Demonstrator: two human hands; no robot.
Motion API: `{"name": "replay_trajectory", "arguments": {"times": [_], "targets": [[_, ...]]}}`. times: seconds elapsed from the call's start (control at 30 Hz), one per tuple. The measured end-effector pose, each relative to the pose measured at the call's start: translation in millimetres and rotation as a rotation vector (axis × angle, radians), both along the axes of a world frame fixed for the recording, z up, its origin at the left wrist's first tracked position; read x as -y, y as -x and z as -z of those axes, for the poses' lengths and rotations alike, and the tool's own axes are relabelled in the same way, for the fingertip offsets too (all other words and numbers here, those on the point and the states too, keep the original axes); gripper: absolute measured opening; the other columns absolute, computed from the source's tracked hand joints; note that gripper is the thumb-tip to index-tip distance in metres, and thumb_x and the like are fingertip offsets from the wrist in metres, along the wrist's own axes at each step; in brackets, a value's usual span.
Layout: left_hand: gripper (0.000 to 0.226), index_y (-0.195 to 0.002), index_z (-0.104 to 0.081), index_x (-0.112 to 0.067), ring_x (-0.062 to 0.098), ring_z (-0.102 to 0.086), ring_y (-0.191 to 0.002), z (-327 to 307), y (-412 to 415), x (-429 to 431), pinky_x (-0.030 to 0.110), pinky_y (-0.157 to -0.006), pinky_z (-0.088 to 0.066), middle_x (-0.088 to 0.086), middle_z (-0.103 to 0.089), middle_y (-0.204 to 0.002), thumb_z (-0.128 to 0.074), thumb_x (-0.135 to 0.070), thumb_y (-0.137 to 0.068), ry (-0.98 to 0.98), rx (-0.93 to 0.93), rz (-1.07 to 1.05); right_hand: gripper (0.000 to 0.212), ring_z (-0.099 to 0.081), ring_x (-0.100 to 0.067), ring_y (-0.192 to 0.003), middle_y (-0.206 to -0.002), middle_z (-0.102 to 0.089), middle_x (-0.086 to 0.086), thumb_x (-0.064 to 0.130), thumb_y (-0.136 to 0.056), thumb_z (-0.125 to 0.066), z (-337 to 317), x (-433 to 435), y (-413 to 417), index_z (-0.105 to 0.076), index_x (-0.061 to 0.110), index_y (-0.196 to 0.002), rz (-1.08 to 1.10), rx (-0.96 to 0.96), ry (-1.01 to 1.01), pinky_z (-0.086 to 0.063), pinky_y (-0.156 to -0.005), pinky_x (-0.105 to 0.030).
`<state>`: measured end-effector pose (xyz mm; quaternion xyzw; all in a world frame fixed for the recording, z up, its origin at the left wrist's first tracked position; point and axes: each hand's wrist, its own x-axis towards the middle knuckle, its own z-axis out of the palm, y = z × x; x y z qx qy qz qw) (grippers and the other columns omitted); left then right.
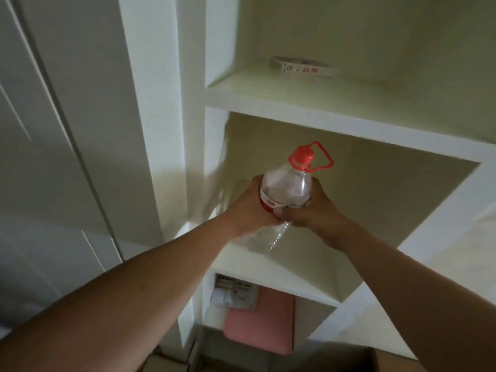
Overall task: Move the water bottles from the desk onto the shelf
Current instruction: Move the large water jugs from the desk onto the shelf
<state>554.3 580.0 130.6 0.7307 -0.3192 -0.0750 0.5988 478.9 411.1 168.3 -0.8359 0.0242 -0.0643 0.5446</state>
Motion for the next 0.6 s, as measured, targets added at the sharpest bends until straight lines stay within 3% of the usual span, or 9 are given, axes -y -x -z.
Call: {"name": "replay_trajectory", "arguments": {"times": [0.07, 0.17, 0.3, 0.33, 0.4, 0.43, 0.6], "targets": [[0.072, -0.12, -0.055, -0.033, -0.002, -0.073, -0.097, 7, -16, 6, 0.018, -0.083, -0.059, -0.007, -0.07, -0.109, -0.094, -0.002, -0.069, 0.012, -0.038, -0.044, 0.086, -0.069, -0.012, -0.112, -0.126, -0.068, 0.01, 0.021, -0.071, -0.1, 11, -1, -18, -0.048, 0.036, -0.138, 0.05, -0.015, -0.044, -0.061, -0.075, -0.033], [0.082, -0.142, -0.05, -0.018, 0.013, -0.074, -0.112, 17, -32, 9, 0.041, -0.098, -0.063, 0.005, -0.073, -0.122, -0.093, -0.007, -0.072, 0.04, -0.123, -0.054, 0.087, -0.063, -0.004, -0.12, -0.131, -0.062, 0.021, 0.028, -0.08, -0.094, 22, -1, -36, -0.04, 0.036, -0.147, 0.087, -0.033, -0.111, -0.055, -0.083, -0.029], [0.086, -0.154, -0.038, -0.026, -0.01, -0.062, -0.114, 49, -17, -2, 0.009, -0.095, -0.052, -0.018, -0.057, -0.13, -0.089, -0.017, -0.085, -0.028, -0.103, -0.208, 0.089, -0.062, 0.0, -0.122, -0.135, -0.062, 0.023, 0.04, -0.083, -0.09, 52, -5, -34, -0.039, 0.036, -0.155, 0.146, -0.045, -0.12, -0.053, -0.09, -0.024], [0.085, -0.155, -0.04, -0.028, -0.005, -0.06, -0.118, 67, -10, -4, 0.013, -0.099, -0.052, -0.017, -0.054, -0.13, -0.089, -0.026, -0.085, -0.087, -0.085, -0.271, 0.088, -0.062, 0.0, -0.122, -0.136, -0.061, 0.023, 0.041, -0.085, -0.089, 68, -8, -28, -0.037, 0.037, -0.156, 0.167, -0.059, -0.104, -0.051, -0.089, -0.021], [0.083, -0.154, -0.041, -0.031, 0.018, -0.058, -0.128, 101, 1, -6, 0.038, -0.109, -0.053, -0.005, -0.051, -0.137, -0.087, -0.035, -0.085, -0.231, -0.062, -0.36, 0.085, -0.062, -0.008, -0.125, -0.144, -0.057, 0.021, 0.044, -0.09, -0.084, 109, -15, -14, -0.033, 0.039, -0.159, 0.192, -0.122, -0.06, -0.047, -0.087, -0.02], [0.082, -0.154, -0.039, -0.034, 0.022, -0.057, -0.13, 117, 2, -5, 0.045, -0.109, -0.053, -0.001, -0.053, -0.14, -0.085, -0.038, -0.086, -0.254, -0.059, -0.375, 0.084, -0.061, -0.013, -0.127, -0.15, -0.053, 0.019, 0.047, -0.093, -0.079, 127, -19, -10, -0.03, 0.041, -0.161, 0.2, -0.155, -0.04, -0.046, -0.088, -0.023], [0.078, -0.161, -0.03, -0.043, 0.017, -0.063, -0.117, 148, -26, 19, 0.04, -0.099, -0.056, 0.001, -0.062, -0.131, -0.072, -0.051, -0.096, -0.195, -0.12, -0.485, 0.073, -0.062, -0.015, -0.126, -0.155, -0.049, 0.018, 0.052, -0.101, -0.067, 161, -19, -48, -0.025, 0.053, -0.161, 0.31, -0.161, -0.056, -0.052, -0.095, -0.036]]}}
